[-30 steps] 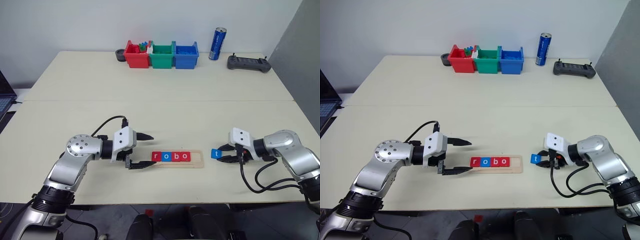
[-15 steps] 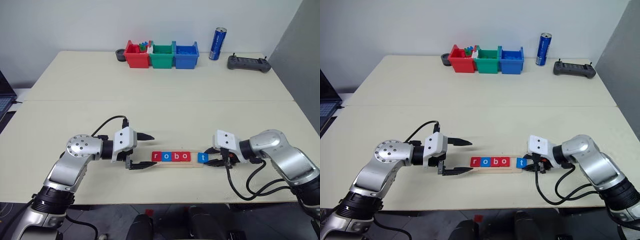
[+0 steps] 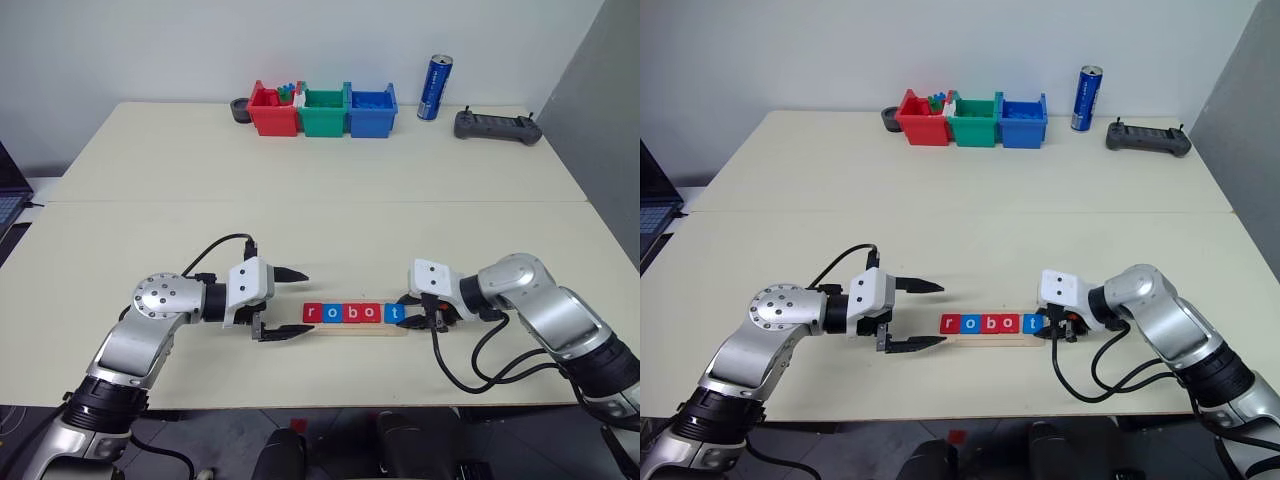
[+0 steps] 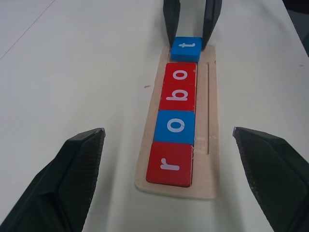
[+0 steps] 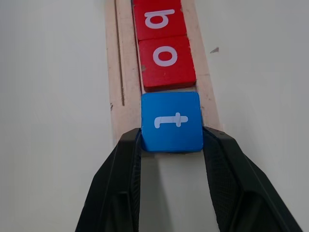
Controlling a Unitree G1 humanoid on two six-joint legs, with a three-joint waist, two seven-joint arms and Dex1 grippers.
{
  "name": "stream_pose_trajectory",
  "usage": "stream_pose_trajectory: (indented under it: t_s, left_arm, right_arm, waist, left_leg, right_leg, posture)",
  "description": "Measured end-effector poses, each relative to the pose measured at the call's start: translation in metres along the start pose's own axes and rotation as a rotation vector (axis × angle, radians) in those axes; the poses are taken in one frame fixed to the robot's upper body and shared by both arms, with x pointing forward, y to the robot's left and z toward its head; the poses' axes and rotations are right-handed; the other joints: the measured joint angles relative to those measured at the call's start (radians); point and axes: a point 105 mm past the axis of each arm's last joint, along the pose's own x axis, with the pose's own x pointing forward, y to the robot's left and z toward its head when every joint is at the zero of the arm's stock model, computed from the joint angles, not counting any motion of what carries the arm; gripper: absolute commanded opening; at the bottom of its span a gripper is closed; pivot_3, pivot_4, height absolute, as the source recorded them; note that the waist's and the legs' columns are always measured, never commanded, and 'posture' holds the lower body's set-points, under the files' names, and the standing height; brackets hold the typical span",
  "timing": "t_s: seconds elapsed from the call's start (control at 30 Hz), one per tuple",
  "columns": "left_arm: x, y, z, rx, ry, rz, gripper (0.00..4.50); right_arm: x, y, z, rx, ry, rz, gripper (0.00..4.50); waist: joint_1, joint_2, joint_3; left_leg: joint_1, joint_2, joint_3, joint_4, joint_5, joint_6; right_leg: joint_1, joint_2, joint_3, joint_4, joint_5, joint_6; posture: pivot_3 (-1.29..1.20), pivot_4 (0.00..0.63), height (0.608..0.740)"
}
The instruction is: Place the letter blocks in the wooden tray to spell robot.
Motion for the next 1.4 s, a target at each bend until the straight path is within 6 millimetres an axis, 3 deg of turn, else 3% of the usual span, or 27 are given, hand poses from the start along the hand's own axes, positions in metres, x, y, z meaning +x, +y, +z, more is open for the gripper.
stream_pose_trajectory:
  t_s: [0.73, 1.03, 1.2, 1.3, 1.4]
  left_arm:
    - [0.001, 0.001, 0.000, 0.000, -0.005, 0.016, 4.50]
    - [0.002, 0.001, 0.000, 0.002, -0.009, 0.015, 4.50]
    - [0.002, -0.001, -0.001, 0.005, -0.011, 0.014, 4.50]
    - [0.002, -0.002, -0.003, 0.002, -0.009, 0.014, 4.50]
    - [0.002, -0.002, -0.005, -0.006, -0.006, 0.014, 4.50]
  right_arm:
    - [0.001, -0.002, 0.004, -0.002, 0.009, 0.015, 1.46]
    - [0.005, 0.001, 0.011, -0.009, -0.015, 0.037, 4.47]
    - [-0.001, 0.000, 0.022, -0.011, -0.050, 0.007, 4.47]
    - [-0.012, -0.003, 0.025, -0.030, -0.058, -0.039, 3.87]
    - [-0.021, -0.003, 0.020, -0.040, -0.033, -0.063, 2.86]
  waist:
    - [0.000, 0.000, 0.000]
    - [0.000, 0.000, 0.000]
    - [0.000, 0.000, 0.000]
    - [0.001, 0.000, 0.000]
    - [0.001, 0.000, 0.000]
  left_leg:
    - [0.000, 0.000, 0.000, 0.000, 0.000, 0.000]
    - [0.000, 0.000, 0.000, 0.000, 0.000, 0.000]
    - [0.000, 0.000, 0.000, 0.000, 0.000, 0.000]
    - [0.000, 0.000, 0.000, 0.000, 0.000, 0.000]
    - [0.000, 0.000, 0.000, 0.000, 0.000, 0.000]
  right_leg:
    - [0.000, 0.000, 0.000, 0.000, 0.000, 0.000]
    - [0.000, 0.000, 0.000, 0.000, 0.000, 0.000]
    - [0.000, 0.000, 0.000, 0.000, 0.000, 0.000]
    - [0.000, 0.000, 0.000, 0.000, 0.000, 0.000]
    - [0.000, 0.000, 0.000, 0.000, 0.000, 0.000]
  posture:
    - [0.00, 0.150, 0.740]
    - [0.00, 0.150, 0.740]
    - [0.00, 0.150, 0.740]
    - [0.00, 0.150, 0.740]
    - [0.00, 0.150, 0.740]
